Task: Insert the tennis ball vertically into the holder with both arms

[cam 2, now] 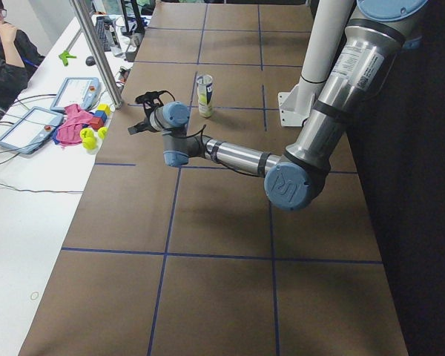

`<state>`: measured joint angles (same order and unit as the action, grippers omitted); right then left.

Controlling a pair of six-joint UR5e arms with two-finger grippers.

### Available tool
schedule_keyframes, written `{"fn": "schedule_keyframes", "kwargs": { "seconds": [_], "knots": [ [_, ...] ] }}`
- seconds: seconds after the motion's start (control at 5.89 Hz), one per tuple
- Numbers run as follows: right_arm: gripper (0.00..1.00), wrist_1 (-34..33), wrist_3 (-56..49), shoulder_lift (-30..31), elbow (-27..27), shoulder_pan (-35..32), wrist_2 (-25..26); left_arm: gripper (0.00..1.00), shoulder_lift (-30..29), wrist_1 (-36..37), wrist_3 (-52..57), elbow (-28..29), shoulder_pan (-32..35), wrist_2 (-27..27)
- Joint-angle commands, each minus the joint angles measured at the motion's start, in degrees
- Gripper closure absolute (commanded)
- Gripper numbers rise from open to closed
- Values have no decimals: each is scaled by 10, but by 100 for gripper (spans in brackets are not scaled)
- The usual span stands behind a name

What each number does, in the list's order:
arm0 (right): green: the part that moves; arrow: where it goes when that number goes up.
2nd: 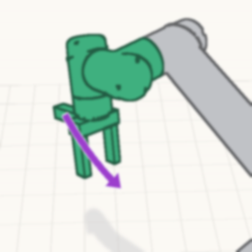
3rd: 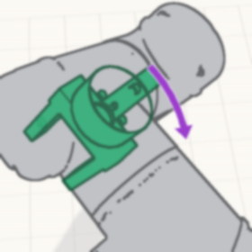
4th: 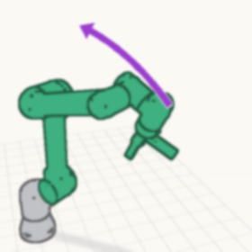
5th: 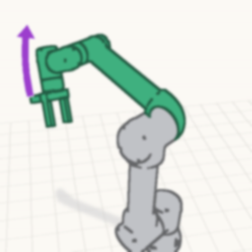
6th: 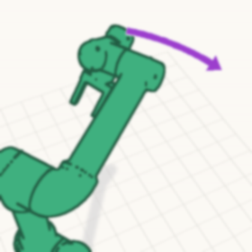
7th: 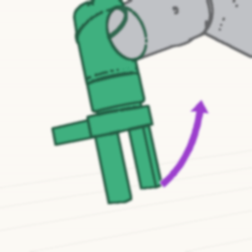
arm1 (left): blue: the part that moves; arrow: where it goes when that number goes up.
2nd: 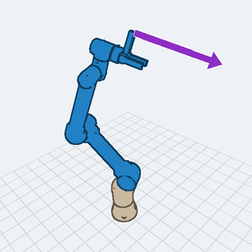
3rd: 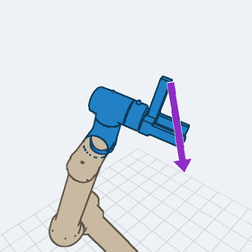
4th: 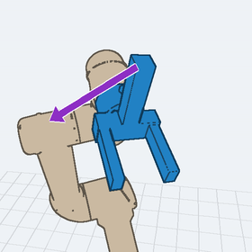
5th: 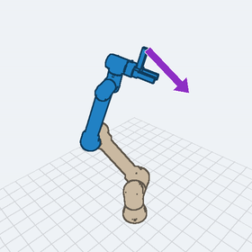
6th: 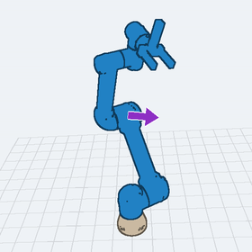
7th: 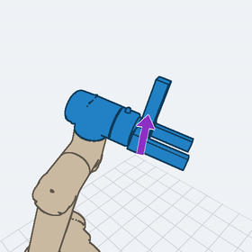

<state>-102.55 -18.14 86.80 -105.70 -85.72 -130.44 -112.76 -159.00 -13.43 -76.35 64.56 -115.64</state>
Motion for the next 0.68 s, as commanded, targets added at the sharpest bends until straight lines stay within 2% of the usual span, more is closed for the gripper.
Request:
{"fn": "schedule_keyframes", "kwargs": {
  "seconds": [0.0, 0.17, 0.34, 0.51],
  "knots": [
    [0, 32, -3, 69, 1, -15, -7, 0, 37, 68, 60, -1, 40, -44],
    [0, 34, -4, 88, 1, -15, -8, 0, 43, 183, 64, -1, 93, -88],
    [0, 34, -3, 100, 2, -15, -8, 0, 46, 248, 67, -1, 126, -137],
    [0, 34, -1, 108, 3, -15, -7, 0, 72, 282, 109, 0, 131, -142]
  ]
}}
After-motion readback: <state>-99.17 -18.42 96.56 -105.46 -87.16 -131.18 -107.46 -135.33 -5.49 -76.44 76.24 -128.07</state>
